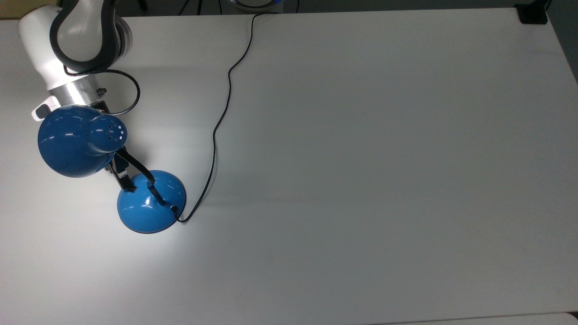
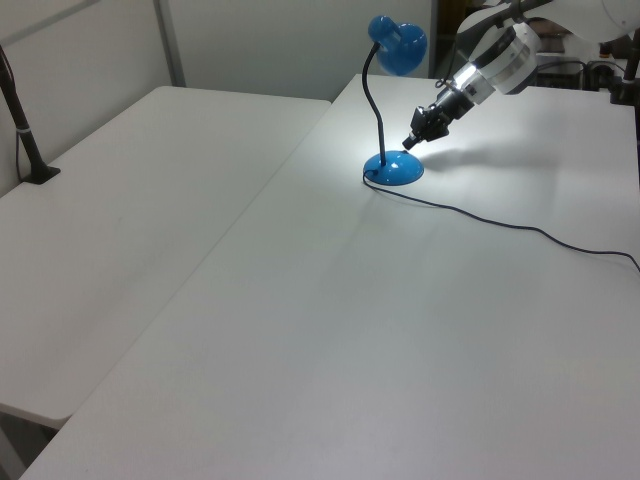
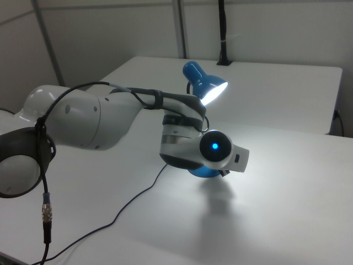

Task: Turn off the lamp
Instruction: 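Press the switch on the lamp base with the gripper fingertips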

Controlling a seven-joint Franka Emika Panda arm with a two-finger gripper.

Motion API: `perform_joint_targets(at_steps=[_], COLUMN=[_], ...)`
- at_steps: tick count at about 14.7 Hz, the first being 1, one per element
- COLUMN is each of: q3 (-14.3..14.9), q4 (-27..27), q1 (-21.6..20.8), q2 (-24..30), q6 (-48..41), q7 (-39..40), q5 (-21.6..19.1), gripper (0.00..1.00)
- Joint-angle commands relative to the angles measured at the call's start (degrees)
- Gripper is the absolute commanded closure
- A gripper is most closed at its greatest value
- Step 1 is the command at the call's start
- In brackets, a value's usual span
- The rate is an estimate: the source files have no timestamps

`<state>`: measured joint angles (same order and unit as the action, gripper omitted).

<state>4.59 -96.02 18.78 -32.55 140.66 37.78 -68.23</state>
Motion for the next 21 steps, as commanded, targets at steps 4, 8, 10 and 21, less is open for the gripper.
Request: perform_joint_targets(at_steps=[4, 8, 10, 21], q3=[-0.11, -0.11, -0.11, -0.11], q4=[0.66, 0.66, 0.74, 1.71], q1=[-0.33, -0.41, -0.24, -1.38], q2=[-1.02, -1.55, -1.46, -3.4], q6=[1.37, 1.37, 1.37, 4.53], q7=[1.34, 1.42, 0.9, 1.25], q5=[-1.2, -1.2, -1.47, -1.2], gripper=[1.0, 1.0, 1.0, 1.0])
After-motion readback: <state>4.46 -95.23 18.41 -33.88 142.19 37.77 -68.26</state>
